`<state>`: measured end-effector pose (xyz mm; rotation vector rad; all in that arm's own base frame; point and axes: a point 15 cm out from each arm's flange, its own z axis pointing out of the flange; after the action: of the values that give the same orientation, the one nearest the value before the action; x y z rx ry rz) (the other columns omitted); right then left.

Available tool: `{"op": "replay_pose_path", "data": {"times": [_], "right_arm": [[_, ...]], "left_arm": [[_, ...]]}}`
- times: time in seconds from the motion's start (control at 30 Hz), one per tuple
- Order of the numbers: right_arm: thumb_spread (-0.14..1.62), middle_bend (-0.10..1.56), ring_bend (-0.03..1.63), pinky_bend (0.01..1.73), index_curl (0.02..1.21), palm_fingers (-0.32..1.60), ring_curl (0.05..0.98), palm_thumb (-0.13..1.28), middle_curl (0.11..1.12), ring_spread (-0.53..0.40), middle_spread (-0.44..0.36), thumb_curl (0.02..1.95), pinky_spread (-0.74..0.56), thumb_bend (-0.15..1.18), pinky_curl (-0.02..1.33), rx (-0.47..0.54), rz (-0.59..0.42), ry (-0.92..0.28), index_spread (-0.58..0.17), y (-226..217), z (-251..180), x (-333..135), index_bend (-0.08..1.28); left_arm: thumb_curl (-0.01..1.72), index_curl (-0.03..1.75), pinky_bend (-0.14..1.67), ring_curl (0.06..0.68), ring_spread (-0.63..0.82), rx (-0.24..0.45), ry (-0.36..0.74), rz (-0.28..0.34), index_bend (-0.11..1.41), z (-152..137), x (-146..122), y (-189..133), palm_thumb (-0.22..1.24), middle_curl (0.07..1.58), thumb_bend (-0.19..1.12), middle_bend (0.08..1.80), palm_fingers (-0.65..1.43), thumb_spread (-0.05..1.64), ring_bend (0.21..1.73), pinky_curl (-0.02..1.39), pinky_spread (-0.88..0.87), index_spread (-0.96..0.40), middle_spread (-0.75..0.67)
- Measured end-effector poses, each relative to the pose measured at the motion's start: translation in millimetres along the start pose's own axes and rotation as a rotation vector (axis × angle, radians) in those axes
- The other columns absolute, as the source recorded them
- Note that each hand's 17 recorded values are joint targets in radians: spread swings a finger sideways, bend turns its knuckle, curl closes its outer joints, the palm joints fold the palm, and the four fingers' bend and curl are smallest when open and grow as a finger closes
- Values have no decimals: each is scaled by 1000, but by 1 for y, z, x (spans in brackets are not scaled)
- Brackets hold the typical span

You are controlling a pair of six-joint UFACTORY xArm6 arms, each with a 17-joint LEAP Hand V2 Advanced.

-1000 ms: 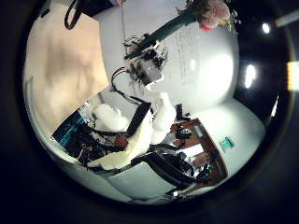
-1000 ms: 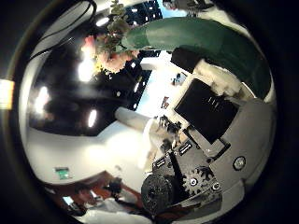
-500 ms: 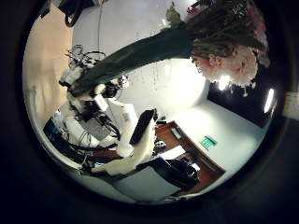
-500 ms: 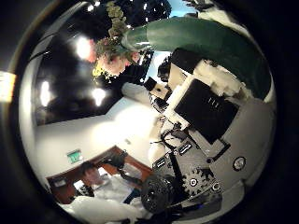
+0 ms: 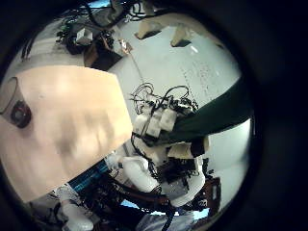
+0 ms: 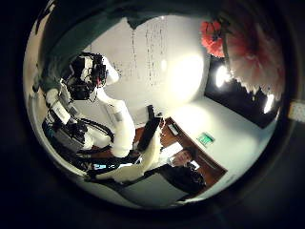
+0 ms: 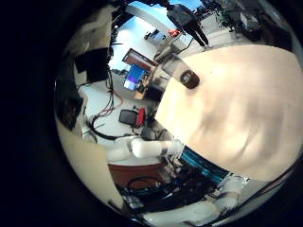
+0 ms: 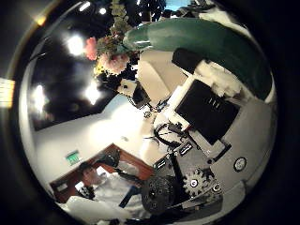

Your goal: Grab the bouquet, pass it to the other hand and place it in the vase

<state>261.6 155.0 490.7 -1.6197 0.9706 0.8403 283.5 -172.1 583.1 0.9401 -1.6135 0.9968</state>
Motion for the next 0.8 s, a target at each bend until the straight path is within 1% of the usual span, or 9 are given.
{"op": "replay_pose_path", "data": {"times": [0.13, 0.2, 0.27, 0.3, 0.43, 0.53, 0.63, 0.73, 0.8], "right_arm": [[866, 1408, 1481, 1222, 757, 1170, 632, 1141, 655, -169, -96, 1094, -209, -7, 857, -13, 8, 39, -192, 1, 4, 10, 1231], [867, 1408, 1480, 1217, 758, 1171, 633, 1140, 654, -169, -96, 1096, -210, -7, 864, -16, 11, 46, -193, 1, 4, 12, 1234], [867, 1409, 1480, 1213, 758, 1171, 633, 1140, 653, -169, -96, 1098, -211, -7, 870, -16, 16, 47, -193, 1, 4, 13, 1236], [867, 1409, 1480, 1210, 758, 1171, 633, 1143, 653, -169, -96, 1099, -212, -5, 874, -14, 17, 49, -193, 1, 4, 13, 1236], [875, 1409, 1471, 1209, 759, 1168, 633, 1121, 652, -170, -96, 1087, -216, -19, 884, 20, 29, 70, -193, -5, 2, 21, 1238], [901, 1398, 1454, 1188, 754, 1155, 627, 1028, 647, -174, -95, 1018, -231, -49, 871, 49, 56, 84, -196, -4, 2, 33, 1220], [933, 1335, 1411, 1136, 724, 1088, 599, 925, 620, -183, -104, 931, -288, -58, 822, 79, 95, 95, -215, -1, 4, 47, 1099], [952, 1192, 1367, 1140, 682, 854, 578, 853, 581, -208, -122, 846, -372, -52, 784, 115, 125, 114, -254, 2, 4, 59, 864], [962, 1124, 1358, 1158, 658, 774, 564, 831, 563, -221, -135, 802, -422, -41, 760, 133, 124, 128, -277, 0, 3, 62, 729]], "left_arm": [[334, 319, 440, 191, 406, 3, 8, 3, 174, 0, 2, -1, 314, 412, -26, 378, 386, 1003, 567, 143, 453, 109, 164], [336, 325, 486, 193, 258, 9, 15, 5, 173, -1, 3, -2, 325, 456, -23, 503, 576, 1001, 597, 139, 317, 60, 70], [345, 322, 660, 219, 64, 20, 27, 0, 158, -2, 2, -3, 387, 503, 3, 607, 872, 1016, 701, 171, 107, -9, -28], [351, 322, 713, 219, -27, 27, 33, -1, 164, -2, 1, -4, 421, 509, 7, 639, 945, 1024, 734, 176, 13, -44, -70], [397, 389, 1008, 367, -296, 66, 64, 7, 271, -3, 5, -9, 655, 657, 87, 796, 1262, 1067, 1045, 309, -257, -197, -233], [458, 480, 1182, 440, -374, 96, 74, 19, 457, -5, 7, -11, 809, 733, 141, 903, 1306, 1065, 1197, 388, -353, -318, -318], [501, 576, 1300, 488, -401, 135, 67, 40, 618, -9, 8, -12, 856, 793, 137, 996, 1252, 1053, 1300, 449, -405, -414, -381], [538, 663, 1375, 520, -411, 155, 57, 70, 741, -11, 13, -12, 884, 839, 129, 1069, 1195, 1046, 1364, 494, -426, -485, -419], [565, 713, 1415, 535, -408, 177, 47, 81, 792, -17, 14, -12, 914, 861, 133, 1102, 1164, 1048, 1396, 521, -432, -520, -435]]}}
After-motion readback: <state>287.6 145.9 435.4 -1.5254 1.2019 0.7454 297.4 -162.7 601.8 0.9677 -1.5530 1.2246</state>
